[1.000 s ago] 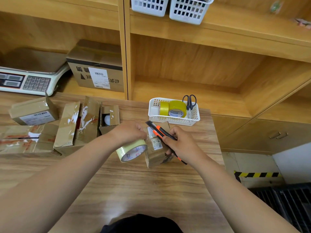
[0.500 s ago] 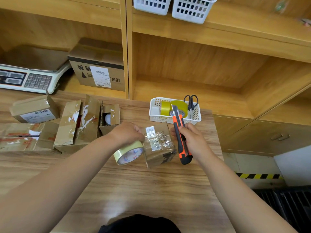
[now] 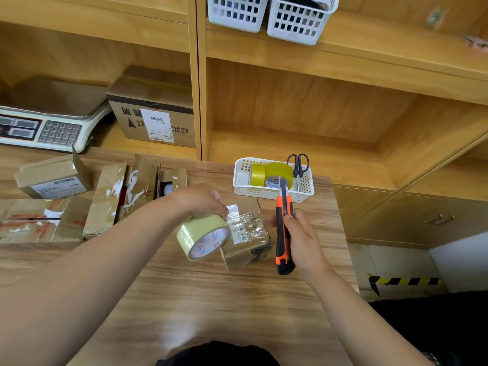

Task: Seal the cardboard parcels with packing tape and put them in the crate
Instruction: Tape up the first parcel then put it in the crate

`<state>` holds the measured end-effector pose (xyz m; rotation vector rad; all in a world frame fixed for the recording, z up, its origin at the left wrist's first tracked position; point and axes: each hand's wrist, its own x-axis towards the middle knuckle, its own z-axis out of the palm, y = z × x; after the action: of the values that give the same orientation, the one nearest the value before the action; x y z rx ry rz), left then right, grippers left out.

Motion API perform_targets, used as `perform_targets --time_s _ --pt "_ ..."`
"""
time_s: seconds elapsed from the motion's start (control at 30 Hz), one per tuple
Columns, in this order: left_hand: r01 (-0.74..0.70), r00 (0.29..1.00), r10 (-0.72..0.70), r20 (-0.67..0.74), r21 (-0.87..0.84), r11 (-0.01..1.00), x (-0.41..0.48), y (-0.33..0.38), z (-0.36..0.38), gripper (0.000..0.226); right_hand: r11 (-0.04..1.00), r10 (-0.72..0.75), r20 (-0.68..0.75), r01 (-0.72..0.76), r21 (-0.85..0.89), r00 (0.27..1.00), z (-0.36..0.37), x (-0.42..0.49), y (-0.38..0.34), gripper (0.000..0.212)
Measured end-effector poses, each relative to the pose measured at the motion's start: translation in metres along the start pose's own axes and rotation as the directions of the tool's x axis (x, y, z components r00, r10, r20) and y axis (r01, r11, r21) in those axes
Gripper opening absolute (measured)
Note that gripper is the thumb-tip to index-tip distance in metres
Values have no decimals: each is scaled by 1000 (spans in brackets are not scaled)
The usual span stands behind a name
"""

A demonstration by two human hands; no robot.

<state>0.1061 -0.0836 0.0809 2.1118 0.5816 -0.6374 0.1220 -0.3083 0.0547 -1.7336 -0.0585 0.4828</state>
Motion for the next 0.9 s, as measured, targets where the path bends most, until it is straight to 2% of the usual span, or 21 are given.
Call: perform_targets --time_s 0.17,0.27,0.43,0.53,0.7,0.77,0.9 --pt "1 1000 0 30 -40 999 3 -7 6 15 999 -4 4 4 44 1000 3 -10 13 22" --pt "-13 998 12 63 16 1000 1 -5 8 14 1000 -8 -29 9 12 1000 1 -8 20 22" --pt "-11 998 6 59 74 997 0 -2 10 12 995 -29 -19 27 -94 999 -2 -5 22 19" --pt "-21 1000 20 17 44 999 -1 -6 11 18 969 -35 22 39 -246 999 -7 -2 18 20" --pt "-11 999 6 -42 -103 995 -5 -19 18 22 841 -77 119 129 -526 990 -7 6 4 35" --pt "-7 998 -3 -57 -169 986 -6 -22 23 20 746 -105 204 213 -631 973 -6 8 -5 29" --pt "-15 999 3 -52 -227 974 -10 -25 28 16 626 -106 314 309 -716 943 3 8 -20 4"
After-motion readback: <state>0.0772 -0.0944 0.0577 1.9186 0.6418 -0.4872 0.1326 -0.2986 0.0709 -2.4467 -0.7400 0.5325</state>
